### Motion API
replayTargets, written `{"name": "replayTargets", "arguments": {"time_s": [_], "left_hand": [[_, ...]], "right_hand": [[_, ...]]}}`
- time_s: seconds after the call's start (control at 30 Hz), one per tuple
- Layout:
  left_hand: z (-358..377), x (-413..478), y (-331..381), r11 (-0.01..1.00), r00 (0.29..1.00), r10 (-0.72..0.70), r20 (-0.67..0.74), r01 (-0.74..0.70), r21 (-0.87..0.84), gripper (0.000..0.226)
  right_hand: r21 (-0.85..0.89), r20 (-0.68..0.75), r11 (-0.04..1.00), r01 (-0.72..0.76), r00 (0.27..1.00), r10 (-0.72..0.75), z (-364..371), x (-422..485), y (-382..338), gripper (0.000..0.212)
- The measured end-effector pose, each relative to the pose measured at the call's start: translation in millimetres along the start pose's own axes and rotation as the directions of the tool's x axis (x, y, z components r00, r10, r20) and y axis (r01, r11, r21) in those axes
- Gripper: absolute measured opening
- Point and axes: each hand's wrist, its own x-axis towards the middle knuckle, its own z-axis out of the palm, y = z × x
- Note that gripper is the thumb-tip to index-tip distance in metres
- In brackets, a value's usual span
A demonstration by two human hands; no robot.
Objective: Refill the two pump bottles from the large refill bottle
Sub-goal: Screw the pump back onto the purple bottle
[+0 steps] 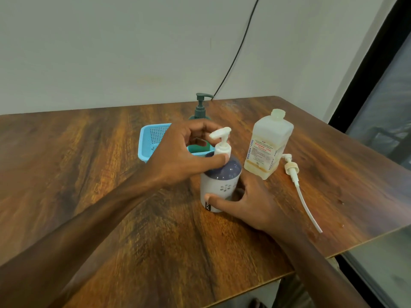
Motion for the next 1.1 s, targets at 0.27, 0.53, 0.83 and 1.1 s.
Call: {"name": "replayTargets", "arguments": {"time_s": [0.27, 0.53, 0.83, 1.1], "left_hand": [[18.7, 0.5, -2.7, 1.0, 1.0, -0.026, 0.014, 0.025, 0.016, 0.059], [1.0, 3.7, -1.1, 0.992, 0.996, -0.062, 0.066, 0.069, -0.109, 0.055], [19.9, 9.1, 1.2, 0.996, 1.0, -0.03, 0.004, 0.03, 0.082, 0.054], [17.6, 11.8, -0.3, 0.998, 1.0, -0.008, 0.003, 0.008, 0.057, 0.048]], "right_hand": [[0.007, -0.034, 1.0, 0.029, 0.999, -0.028, -1.3, -1.2, 3.4, 0.051], [0.018, -0.027, 1.0, -0.002, 1.0, 0.003, -1.3, -1.7, 5.5, 0.053], [0.005, -0.087, 1.0, 0.004, 0.996, -0.003, -2.8, -3.9, 6.3, 0.054], [0.065, -0.1, 0.998, 0.002, 0.995, 0.005, -3.3, -5.6, 3.9, 0.071]]}}
